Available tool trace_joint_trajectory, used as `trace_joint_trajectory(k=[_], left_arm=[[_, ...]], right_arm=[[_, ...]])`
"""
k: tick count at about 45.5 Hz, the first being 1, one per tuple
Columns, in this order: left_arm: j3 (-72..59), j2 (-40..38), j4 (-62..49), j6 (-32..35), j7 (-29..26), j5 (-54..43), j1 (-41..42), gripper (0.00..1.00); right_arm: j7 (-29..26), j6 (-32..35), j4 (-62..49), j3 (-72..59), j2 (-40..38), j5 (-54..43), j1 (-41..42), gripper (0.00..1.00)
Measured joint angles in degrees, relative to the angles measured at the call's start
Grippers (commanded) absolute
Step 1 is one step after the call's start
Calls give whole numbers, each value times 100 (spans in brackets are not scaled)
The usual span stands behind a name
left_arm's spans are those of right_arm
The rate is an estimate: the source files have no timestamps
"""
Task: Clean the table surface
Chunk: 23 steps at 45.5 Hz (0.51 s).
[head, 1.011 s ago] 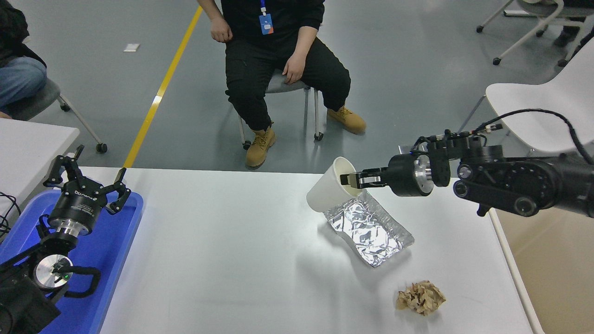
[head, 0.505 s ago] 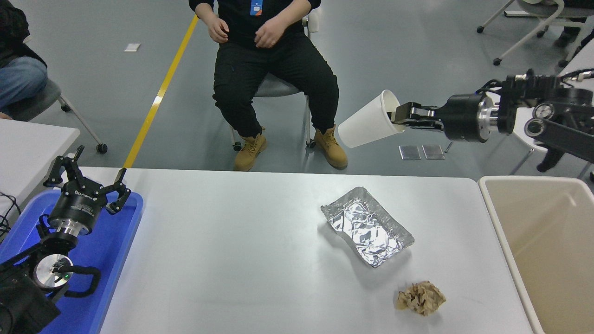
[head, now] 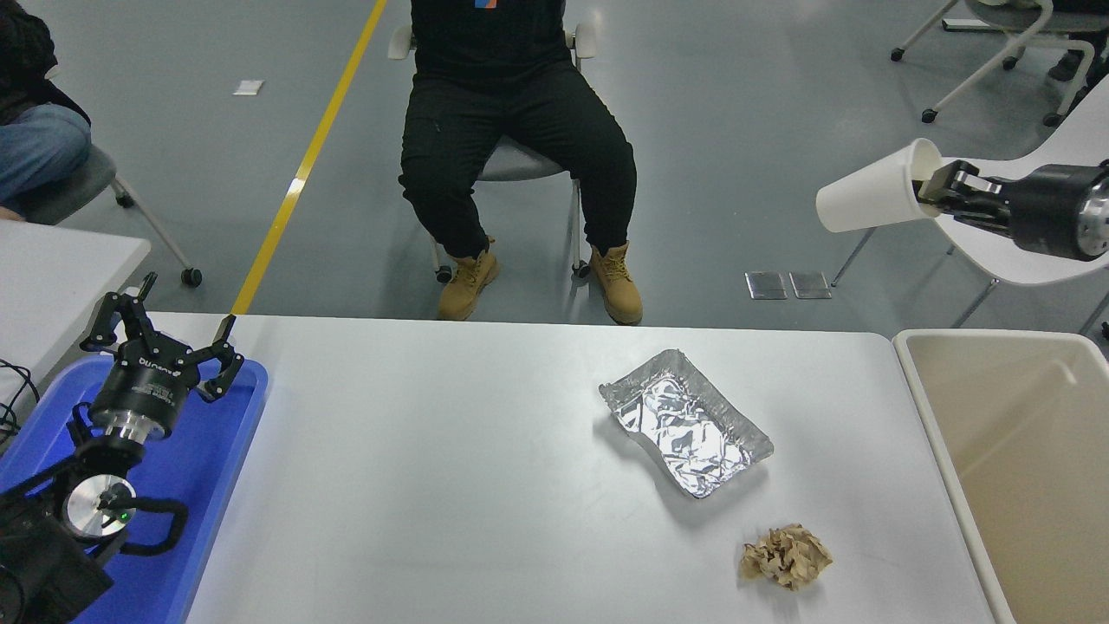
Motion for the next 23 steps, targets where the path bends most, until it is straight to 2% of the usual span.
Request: trace_joint_trajectory(k=[14, 23], left_arm=[[0, -1, 0, 0, -1, -1, 0, 100], [0, 0, 1, 0, -5, -1, 0, 100]], right_arm=[[24, -15, -2007, -6, 383, 419, -1169, 0], [66, -68, -2633, -42, 560, 671, -1724, 0]])
